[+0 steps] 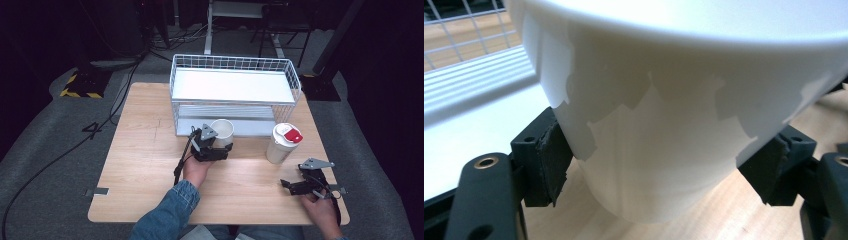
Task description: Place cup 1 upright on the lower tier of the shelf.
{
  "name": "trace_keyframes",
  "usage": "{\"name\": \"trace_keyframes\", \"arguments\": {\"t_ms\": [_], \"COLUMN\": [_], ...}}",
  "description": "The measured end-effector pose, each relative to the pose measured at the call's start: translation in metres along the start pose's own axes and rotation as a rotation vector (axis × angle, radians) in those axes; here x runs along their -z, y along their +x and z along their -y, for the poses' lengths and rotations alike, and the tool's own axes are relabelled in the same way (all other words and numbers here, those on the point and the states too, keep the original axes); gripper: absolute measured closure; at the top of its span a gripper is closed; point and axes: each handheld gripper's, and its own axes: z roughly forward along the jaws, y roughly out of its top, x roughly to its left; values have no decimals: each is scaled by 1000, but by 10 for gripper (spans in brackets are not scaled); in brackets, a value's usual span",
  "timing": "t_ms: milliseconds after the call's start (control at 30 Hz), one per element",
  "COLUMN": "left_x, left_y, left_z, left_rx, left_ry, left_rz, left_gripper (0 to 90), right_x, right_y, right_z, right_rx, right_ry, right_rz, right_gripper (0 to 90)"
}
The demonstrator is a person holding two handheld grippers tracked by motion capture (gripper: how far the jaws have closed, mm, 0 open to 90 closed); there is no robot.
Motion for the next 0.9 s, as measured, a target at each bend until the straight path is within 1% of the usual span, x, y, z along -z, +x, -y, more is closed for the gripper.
{"name": "trace_keyframes", "arguments": {"t_ms": [67,100,133,233,300,367,400,467,533,700,800,867,900], "left_x": [-3,-5,-7,-13,-17,-21,-22,-23,-26,-33,-38,-41,-42], "left_y": [4,5,7,9,12,14,14,16,17,23,24,24,24], "left_z": [1,1,1,2,3,1,0,-4,-5,-4,-7,-10,-12], "left_rx": [12,16,25,22,20,25,27,26,29,58,55,46,37], "left_ry": [-12,-16,-23,-23,-15,5,7,11,-8,1,1,5,-2], "left_rz": [-15,-13,-21,-56,-78,-103,-112,-114,-127,-132,-143,-151,-158], "left_gripper": [232,232,232,232,232,232,232,232,232,232,232,232,232], "right_x": [0,0,0,0,0,0,0,0,0,0,0,0,0], "right_y": [0,0,0,0,0,0,0,0,0,0,0,0,0], "right_z": [0,0,0,0,0,0,0,0,0,0,0,0,0], "right_rx": [0,0,0,0,0,0,0,0,0,0,0,0,0], "right_ry": [0,0,0,0,0,0,0,0,0,0,0,0,0], "right_rz": [0,0,0,0,0,0,0,0,0,0,0,0,0], "right_gripper": [3,4,3,3,3,3,3,3,4,3,4,4,3]}}
